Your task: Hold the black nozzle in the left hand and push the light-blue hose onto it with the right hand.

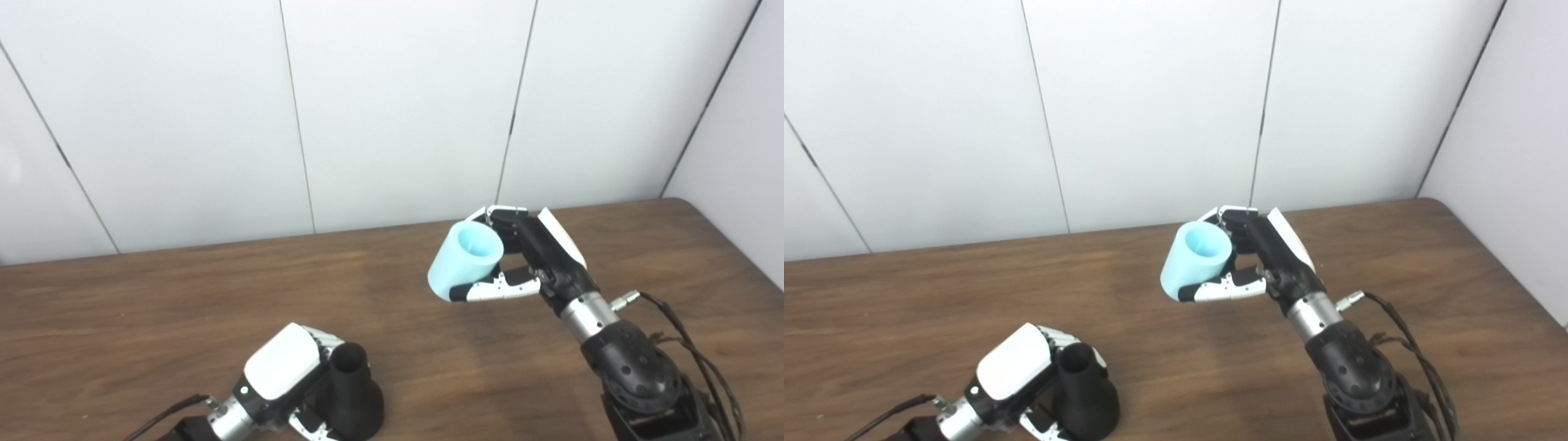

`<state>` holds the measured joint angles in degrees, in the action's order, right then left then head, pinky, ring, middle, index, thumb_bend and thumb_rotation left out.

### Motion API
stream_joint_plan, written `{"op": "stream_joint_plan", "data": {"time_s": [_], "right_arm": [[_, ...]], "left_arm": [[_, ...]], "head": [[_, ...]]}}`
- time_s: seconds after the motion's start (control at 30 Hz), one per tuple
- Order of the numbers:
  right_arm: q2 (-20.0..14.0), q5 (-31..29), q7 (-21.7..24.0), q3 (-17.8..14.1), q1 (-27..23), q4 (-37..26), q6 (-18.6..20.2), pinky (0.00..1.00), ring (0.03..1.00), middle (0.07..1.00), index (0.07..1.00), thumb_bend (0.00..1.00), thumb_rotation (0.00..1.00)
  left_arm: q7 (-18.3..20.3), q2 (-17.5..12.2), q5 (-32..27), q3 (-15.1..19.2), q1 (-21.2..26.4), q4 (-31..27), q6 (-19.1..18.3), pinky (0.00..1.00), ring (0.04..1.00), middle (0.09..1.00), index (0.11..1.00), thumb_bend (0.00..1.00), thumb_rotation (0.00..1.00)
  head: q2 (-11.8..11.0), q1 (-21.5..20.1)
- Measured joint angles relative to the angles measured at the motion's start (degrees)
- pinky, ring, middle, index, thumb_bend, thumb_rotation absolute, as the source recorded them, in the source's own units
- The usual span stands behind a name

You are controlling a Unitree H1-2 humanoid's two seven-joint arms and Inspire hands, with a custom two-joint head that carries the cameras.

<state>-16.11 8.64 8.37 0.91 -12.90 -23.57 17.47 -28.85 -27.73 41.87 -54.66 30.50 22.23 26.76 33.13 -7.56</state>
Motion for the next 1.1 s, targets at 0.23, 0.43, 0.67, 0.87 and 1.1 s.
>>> {"op": "stream_joint_plan", "data": {"time_s": [0.23,0.43,0.67,0.87,1.1], "right_arm": [[1.8,-0.1,1.5,2.5,0.0,-2.6,0.7,0.08,0.174,0.413,0.524,0.52,0.00],[2.0,-0.2,2.9,3.8,0.0,-2.8,1.4,0.15,0.245,0.466,0.496,0.52,0.00],[3.0,0.0,3.3,5.6,0.0,-2.8,1.3,0.09,0.167,0.426,0.527,0.52,0.00],[3.1,1.0,3.5,7.0,0.0,-2.7,1.3,0.12,0.223,0.465,0.505,0.52,0.00],[3.6,1.1,3.7,8.4,0.3,-2.8,1.3,0.09,0.153,0.474,0.497,0.52,0.00]], "left_arm": [[0.6,0.9,1.6,1.2,-0.2,0.1,0.0,0.33,0.418,0.478,0.492,0.52,0.00],[0.8,1.2,1.9,1.7,-0.3,0.2,0.0,0.35,0.429,0.475,0.496,0.52,0.00],[1.0,1.3,2.1,1.8,-0.4,0.2,0.0,0.37,0.447,0.485,0.485,0.52,0.00],[1.4,1.5,2.1,2.0,-0.4,0.2,0.0,0.36,0.435,0.485,0.485,0.52,0.00],[1.8,1.9,2.9,2.6,-0.6,-0.1,0.0,0.36,0.440,0.485,0.485,0.52,0.00]], "head": [[0.3,1.1],[0.5,1.8],[0.7,2.0],[0.9,2.3],[1.1,2.8]]}}
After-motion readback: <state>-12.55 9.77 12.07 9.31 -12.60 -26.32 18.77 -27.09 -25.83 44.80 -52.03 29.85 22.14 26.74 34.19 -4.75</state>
